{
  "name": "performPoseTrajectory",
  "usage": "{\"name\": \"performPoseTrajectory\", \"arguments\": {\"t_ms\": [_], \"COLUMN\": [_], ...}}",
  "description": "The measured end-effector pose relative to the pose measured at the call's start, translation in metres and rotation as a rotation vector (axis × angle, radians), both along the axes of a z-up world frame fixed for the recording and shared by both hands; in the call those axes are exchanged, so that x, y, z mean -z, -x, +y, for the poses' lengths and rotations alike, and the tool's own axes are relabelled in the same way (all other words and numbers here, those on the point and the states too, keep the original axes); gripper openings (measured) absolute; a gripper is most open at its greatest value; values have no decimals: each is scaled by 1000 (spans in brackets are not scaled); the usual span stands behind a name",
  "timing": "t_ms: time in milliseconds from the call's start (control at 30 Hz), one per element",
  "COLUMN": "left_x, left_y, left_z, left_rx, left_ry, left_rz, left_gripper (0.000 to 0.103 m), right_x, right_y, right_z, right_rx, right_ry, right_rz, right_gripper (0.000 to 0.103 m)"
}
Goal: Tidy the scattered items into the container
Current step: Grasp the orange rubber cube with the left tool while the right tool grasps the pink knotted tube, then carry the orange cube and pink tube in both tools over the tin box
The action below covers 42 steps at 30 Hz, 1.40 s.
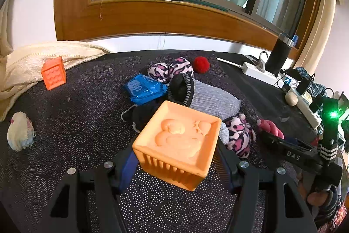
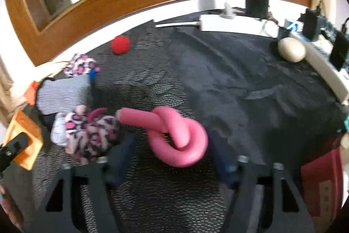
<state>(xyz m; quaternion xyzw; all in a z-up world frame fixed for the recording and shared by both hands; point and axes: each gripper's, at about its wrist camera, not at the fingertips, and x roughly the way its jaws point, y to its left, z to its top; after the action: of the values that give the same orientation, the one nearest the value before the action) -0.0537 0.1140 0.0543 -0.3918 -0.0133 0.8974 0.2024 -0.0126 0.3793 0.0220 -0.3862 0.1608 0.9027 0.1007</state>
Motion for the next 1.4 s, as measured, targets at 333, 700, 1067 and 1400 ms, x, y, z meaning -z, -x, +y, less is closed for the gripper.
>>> {"name": "performPoseTrajectory", "arguments": {"t_ms": [333, 700, 1067, 1400], "left_x": [-1, -5, -13, -20], "left_y": [-1, -10, -29, -54], "left_z": [2, 9, 21, 45], "left_rx": [4, 31, 76, 136], "left_ry": [-4, -4, -5, 2], "left_rz": [6, 18, 45, 59], "left_gripper": [65, 65, 65, 65], "right_x": [-10, -24, -68, -70], "right_y": [-13, -41, -137, -231], "right_z": [3, -8, 11, 88], "right_rx": [52, 77, 224, 497], "right_ry": [-42, -42, -71, -97], "right_rz": [53, 96, 192, 160], "right_gripper": [54, 54, 54, 55]}}
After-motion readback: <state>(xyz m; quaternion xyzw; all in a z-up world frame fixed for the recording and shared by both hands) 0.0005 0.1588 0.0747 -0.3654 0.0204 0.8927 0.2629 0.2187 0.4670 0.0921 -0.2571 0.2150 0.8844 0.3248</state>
